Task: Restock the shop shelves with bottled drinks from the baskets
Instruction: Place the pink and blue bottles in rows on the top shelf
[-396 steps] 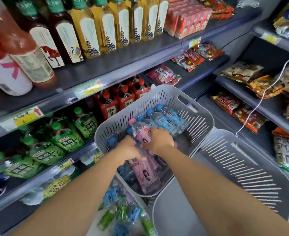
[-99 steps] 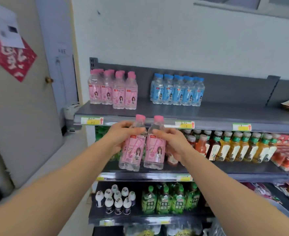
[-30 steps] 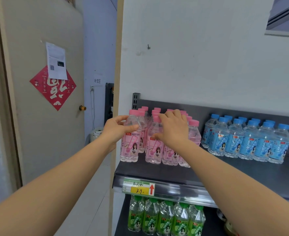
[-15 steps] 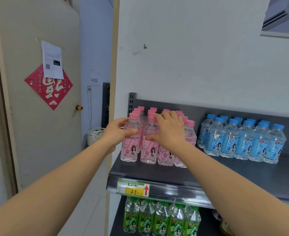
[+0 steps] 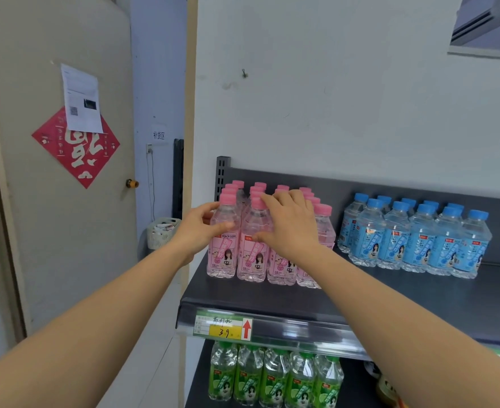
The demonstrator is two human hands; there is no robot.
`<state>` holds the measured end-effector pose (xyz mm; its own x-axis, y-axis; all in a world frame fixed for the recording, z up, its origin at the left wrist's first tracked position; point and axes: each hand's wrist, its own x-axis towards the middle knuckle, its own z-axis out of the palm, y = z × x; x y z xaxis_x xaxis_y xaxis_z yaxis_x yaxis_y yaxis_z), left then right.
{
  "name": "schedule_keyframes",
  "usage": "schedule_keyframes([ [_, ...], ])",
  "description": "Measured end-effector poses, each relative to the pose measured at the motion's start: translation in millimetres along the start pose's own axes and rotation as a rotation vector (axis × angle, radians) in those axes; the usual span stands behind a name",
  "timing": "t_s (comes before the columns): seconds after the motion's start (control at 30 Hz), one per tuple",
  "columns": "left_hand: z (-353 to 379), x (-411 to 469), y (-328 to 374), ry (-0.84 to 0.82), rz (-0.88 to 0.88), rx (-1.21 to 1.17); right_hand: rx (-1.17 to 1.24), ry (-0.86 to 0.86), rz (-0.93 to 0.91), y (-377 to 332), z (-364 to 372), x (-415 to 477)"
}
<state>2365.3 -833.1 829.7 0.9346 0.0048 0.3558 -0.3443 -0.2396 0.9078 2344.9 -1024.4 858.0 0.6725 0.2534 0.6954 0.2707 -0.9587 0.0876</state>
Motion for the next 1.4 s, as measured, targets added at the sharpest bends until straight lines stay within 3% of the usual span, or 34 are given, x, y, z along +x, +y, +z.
schedule_keyframes([
  [0.2, -2, -10, -4, -0.013, -0.053, 0.054, 0.052, 0.042, 0.012, 11, -4, -10],
  [0.37, 8, -21, -11, -0.015, -0.11, 0.095, 0.08, 0.15, 0.152, 31, -3, -36],
  [0.53, 21, -25, -19, 0.061, -0.098, 0.181, 0.186, 0.06, 0.335, 43, 11, -56],
  [0.63, 24, -24, -20, 0.106, -0.083, 0.242, 0.325, 0.056, 0.346, 42, 16, -57],
  [1.0, 29, -38, -6, 0.135, -0.134, 0.272, 0.363, 0.01, 0.338, 46, 13, -60],
  [1.23, 54, -79, 16, 0.369, 0.043, 0.448, 0.253, -0.021, 0.267, 60, -7, -97],
  [1.4, 85, -101, 35, 0.207, 0.162, 0.511, 0.146, -0.085, 0.256, 84, -41, -132],
])
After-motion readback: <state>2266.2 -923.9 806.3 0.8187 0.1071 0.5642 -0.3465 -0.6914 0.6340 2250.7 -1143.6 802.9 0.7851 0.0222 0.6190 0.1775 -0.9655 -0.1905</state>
